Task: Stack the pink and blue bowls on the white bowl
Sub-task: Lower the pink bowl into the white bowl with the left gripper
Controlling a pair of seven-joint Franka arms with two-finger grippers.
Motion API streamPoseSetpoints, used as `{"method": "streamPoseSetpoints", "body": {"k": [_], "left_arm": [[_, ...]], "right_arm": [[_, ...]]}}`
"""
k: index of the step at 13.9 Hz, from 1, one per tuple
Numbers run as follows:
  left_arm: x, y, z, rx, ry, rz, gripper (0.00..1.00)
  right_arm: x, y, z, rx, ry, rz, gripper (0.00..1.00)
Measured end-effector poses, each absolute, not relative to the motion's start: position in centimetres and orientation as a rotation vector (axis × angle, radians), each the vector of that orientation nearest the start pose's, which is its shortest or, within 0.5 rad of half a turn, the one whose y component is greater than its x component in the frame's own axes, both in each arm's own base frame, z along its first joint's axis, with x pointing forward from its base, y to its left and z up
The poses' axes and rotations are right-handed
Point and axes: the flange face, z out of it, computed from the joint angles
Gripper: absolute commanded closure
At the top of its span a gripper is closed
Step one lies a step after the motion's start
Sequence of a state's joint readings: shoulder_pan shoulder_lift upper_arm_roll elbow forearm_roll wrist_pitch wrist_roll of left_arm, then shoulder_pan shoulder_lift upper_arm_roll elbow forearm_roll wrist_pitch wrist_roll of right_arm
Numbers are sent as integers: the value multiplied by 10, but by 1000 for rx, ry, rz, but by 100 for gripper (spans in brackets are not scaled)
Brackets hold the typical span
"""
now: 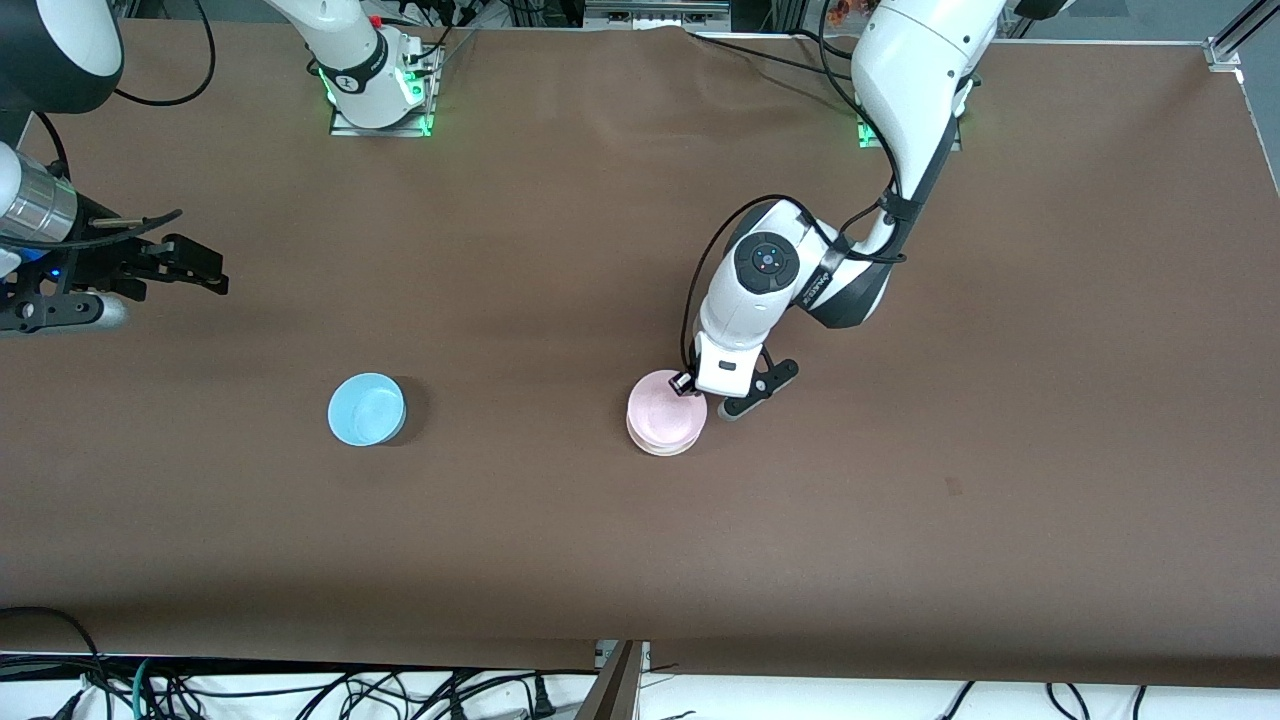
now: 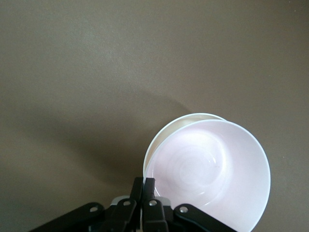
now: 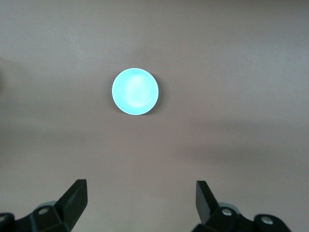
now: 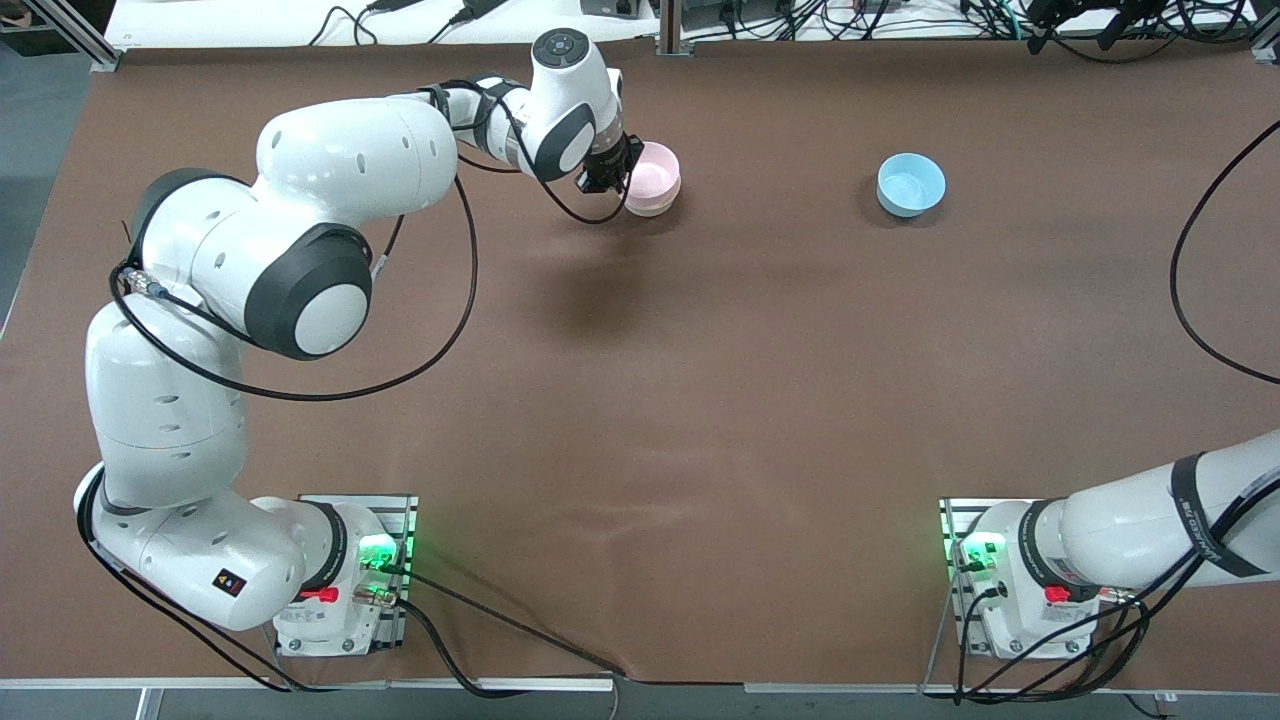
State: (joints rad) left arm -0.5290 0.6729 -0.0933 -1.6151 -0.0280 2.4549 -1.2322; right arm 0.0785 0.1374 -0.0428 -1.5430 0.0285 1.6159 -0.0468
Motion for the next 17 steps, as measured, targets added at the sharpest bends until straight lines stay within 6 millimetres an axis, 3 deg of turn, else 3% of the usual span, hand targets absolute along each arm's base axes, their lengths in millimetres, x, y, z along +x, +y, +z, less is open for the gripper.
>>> {"method": "streamPoseSetpoints", "body": {"k": [17], "left_arm": [[589, -408, 241, -3130, -1116, -76, 100]], "right_arm": [[596, 26, 562, -3115, -125, 100, 1]]}}
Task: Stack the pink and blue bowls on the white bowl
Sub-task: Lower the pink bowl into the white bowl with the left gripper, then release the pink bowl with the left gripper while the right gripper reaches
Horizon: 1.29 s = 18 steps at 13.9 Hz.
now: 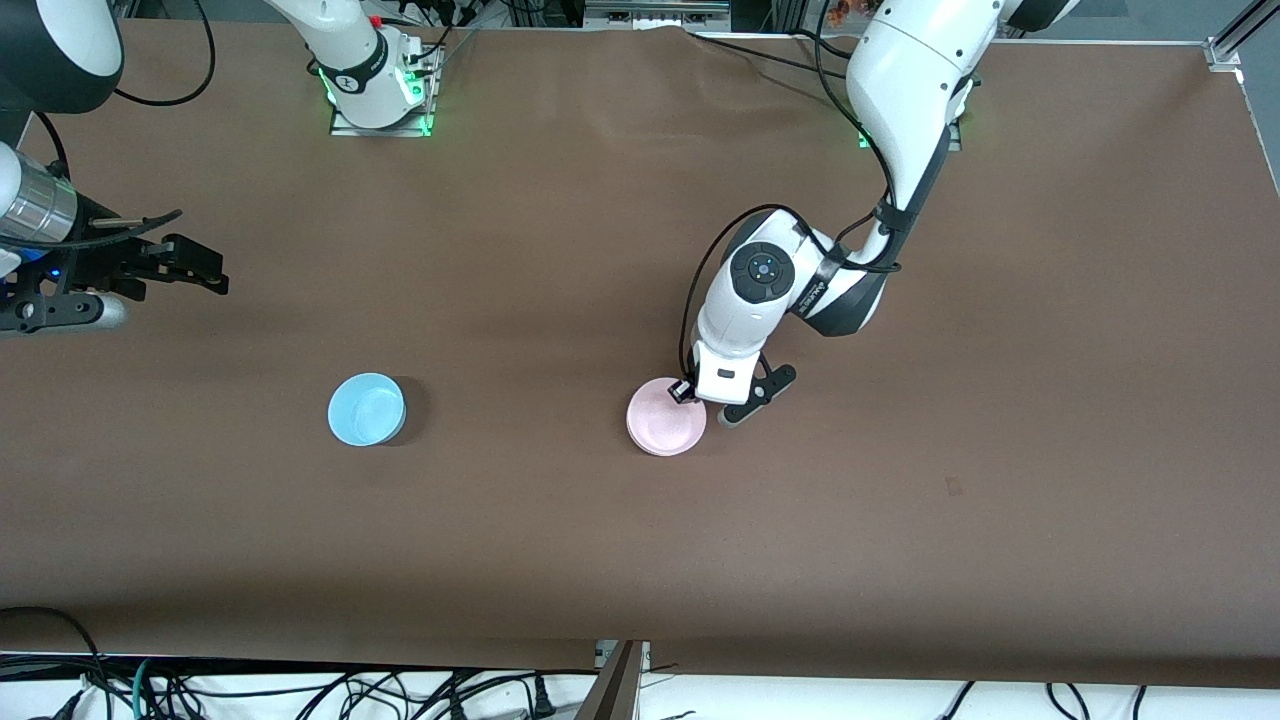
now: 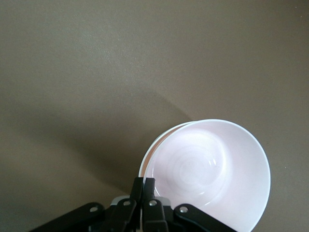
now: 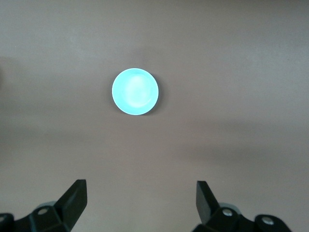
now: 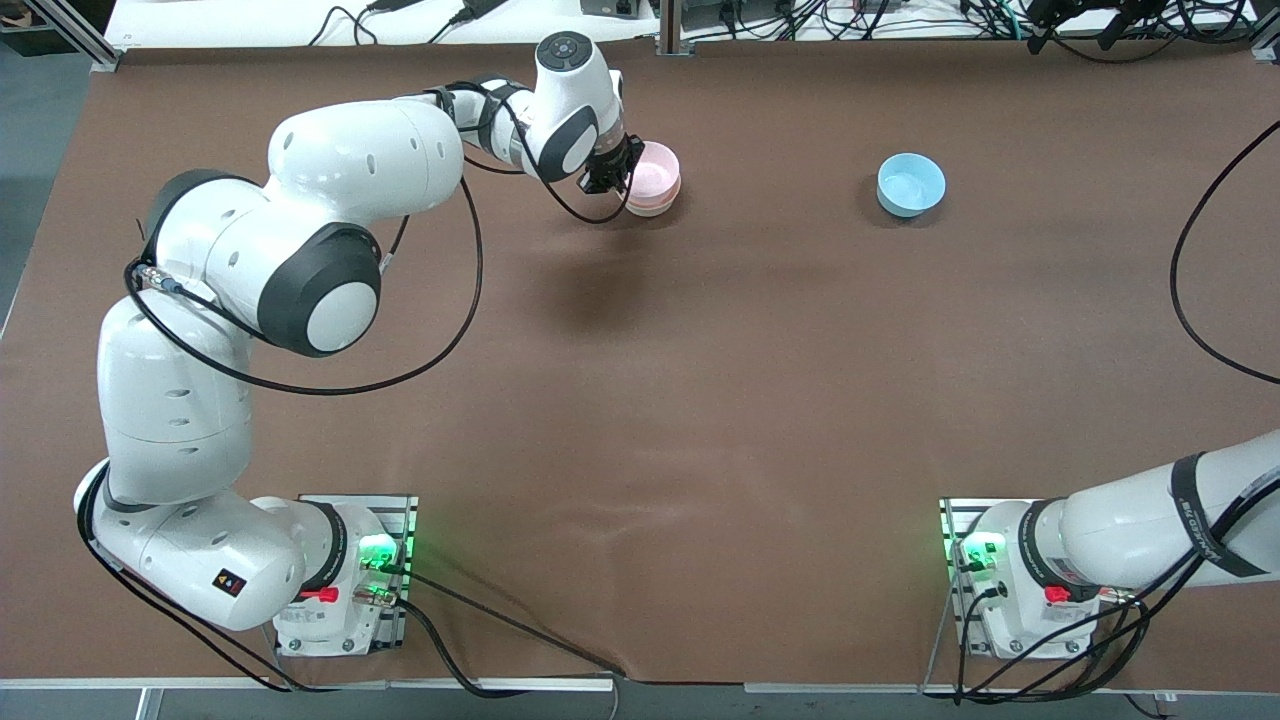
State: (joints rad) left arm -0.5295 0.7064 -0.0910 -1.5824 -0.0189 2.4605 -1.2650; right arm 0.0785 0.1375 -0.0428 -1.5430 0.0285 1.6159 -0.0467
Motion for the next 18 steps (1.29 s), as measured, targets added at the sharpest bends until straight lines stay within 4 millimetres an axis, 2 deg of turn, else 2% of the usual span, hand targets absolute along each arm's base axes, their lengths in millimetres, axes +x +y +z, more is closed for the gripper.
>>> {"method": "streamPoseSetpoints", "body": {"k": [5, 18], "left_arm": [[591, -409, 239, -3124, -1136, -76, 100], [595, -408, 220, -3102, -1169, -104, 100]], "right_arm": [[596, 26, 562, -3115, -125, 100, 0], [596, 26, 562, -3115, -125, 100, 1]]}}
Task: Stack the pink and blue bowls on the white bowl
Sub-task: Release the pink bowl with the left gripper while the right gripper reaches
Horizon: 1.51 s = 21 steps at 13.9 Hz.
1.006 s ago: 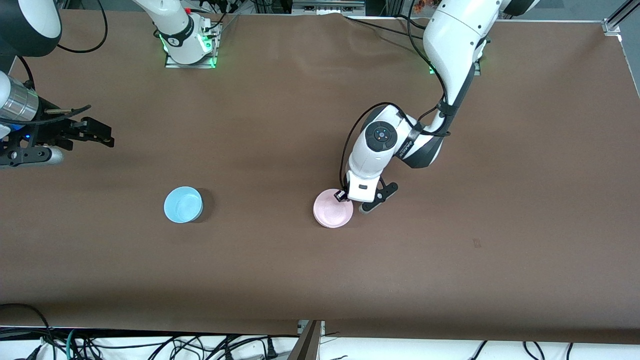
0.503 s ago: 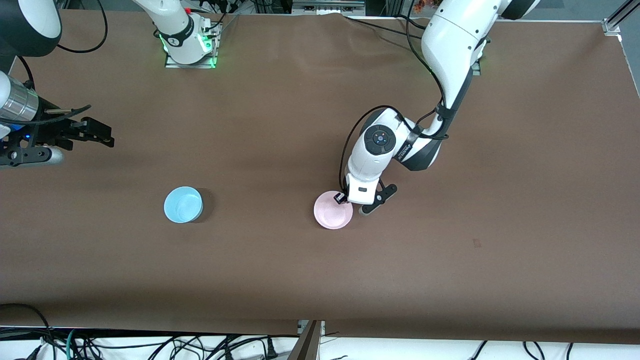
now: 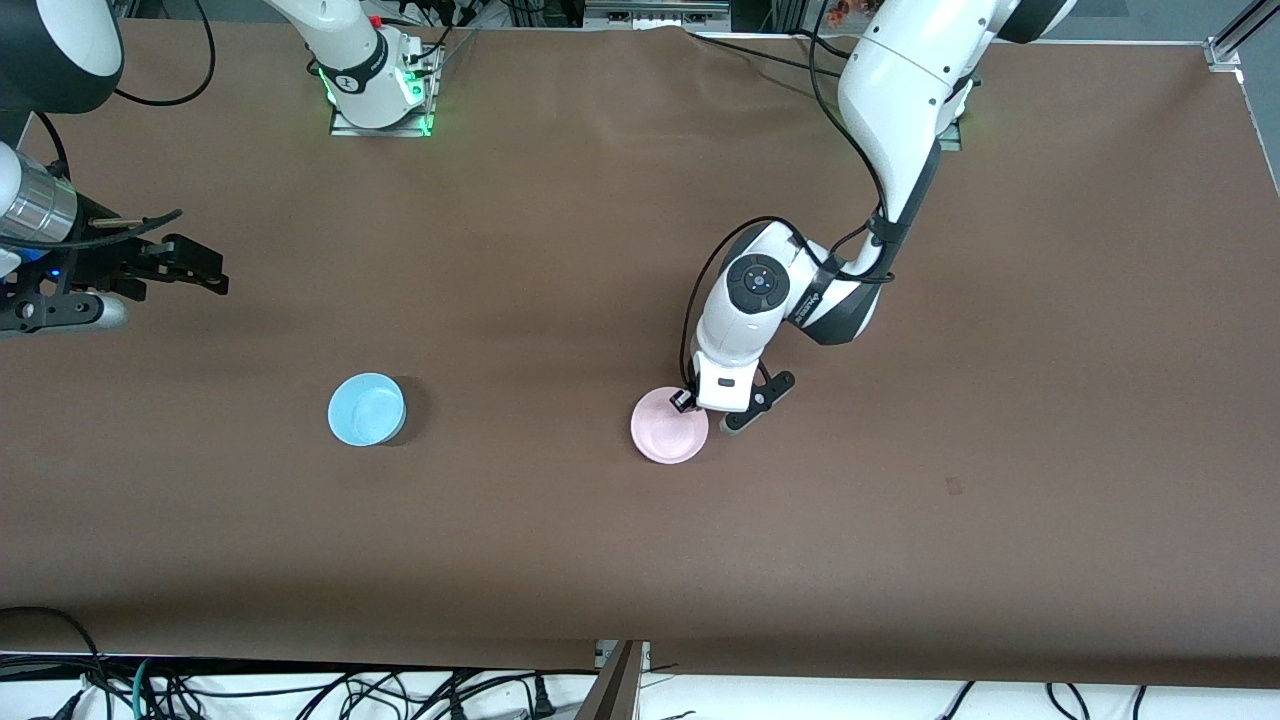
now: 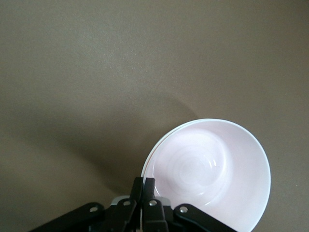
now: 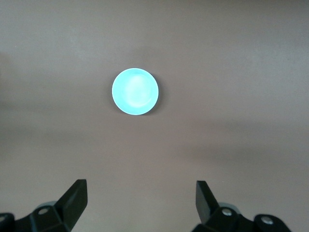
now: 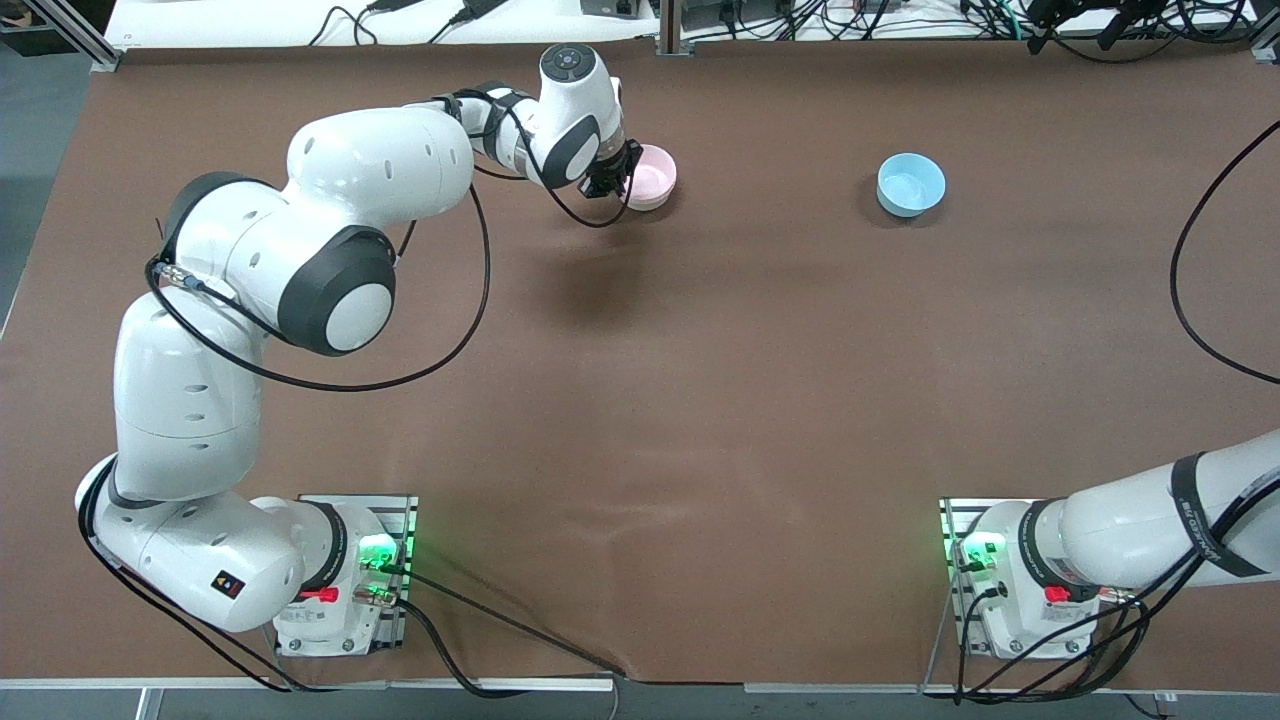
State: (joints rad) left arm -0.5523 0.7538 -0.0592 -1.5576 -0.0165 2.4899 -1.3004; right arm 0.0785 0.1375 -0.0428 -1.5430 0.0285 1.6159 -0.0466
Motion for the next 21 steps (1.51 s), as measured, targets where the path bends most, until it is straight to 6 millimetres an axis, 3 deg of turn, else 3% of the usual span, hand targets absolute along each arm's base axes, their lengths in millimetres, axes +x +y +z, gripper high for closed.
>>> {"method": "streamPoseSetpoints", "body": {"k": [3, 4, 5, 7, 14, 18, 21], "left_arm": [[595, -409, 220, -3099, -1178, -108, 98], [595, -409, 220, -3099, -1179, -108, 77], [595, -409, 220, -3099, -1179, -109, 64], [596, -409, 220, -3100, -1181, -112, 55], [603, -408, 230, -3112, -1194, -143, 60], [630, -393, 266, -3099, -1231, -175, 60], [654, -357, 308, -3069, -1187, -141, 59]], "right_arm": [[596, 26, 562, -3115, -125, 100, 0], [596, 26, 562, -3115, -125, 100, 0], [596, 26, 562, -3115, -124, 100, 1], [596, 26, 561, -3115, -124, 103, 0], [617, 26, 505, -3112, -121, 225, 0], [633, 26, 472, -3117, -118, 228, 1], [655, 26, 416, -3121, -115, 232, 1]]}}
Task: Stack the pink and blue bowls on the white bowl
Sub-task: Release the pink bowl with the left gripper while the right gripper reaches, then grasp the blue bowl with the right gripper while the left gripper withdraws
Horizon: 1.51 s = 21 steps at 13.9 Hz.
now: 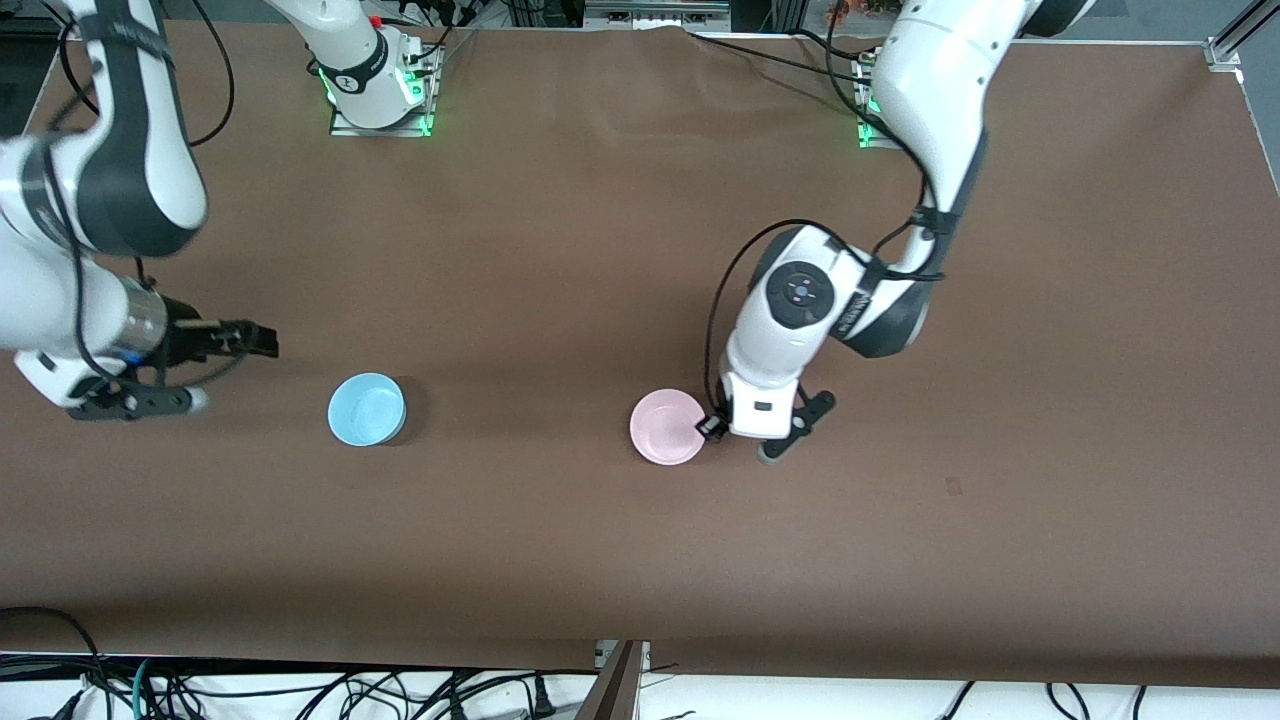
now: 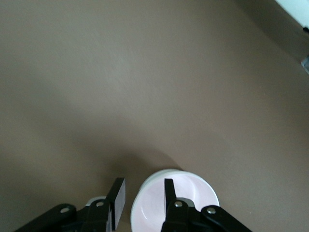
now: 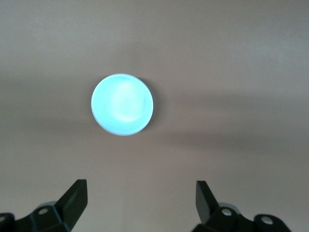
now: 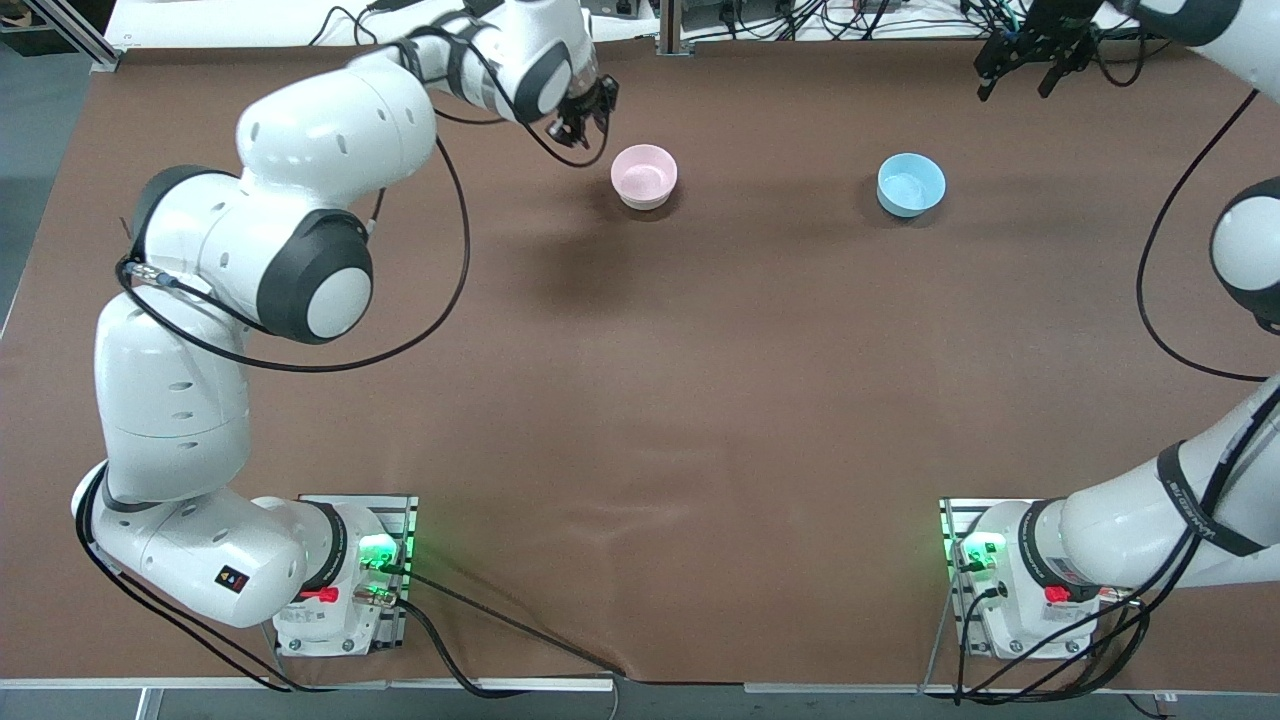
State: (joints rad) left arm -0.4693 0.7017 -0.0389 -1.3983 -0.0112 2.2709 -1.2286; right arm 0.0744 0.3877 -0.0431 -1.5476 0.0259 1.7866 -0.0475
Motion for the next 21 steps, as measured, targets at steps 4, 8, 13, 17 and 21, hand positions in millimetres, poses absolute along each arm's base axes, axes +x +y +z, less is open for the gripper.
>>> {"method": "streamPoseSetpoints", "body": {"k": [4, 8, 13, 17, 21], "left_arm": [[683, -287, 358, -3076, -1090, -82, 59], [699, -175, 416, -3146, -913, 35, 58], [688, -47, 477, -3221, -665, 99, 54], [671, -29, 495, -3243, -492, 144, 51], [644, -25, 491, -3218, -310, 189, 47]], "right_arm": [[677, 27, 311, -3128, -114, 251, 5], [671, 24, 242, -3135, -103, 214, 18], [666, 23, 233, -3123, -80, 213, 39], [663, 23, 225, -3087, -32, 230, 46], [662, 23, 215, -3082, -25, 236, 78]]}}
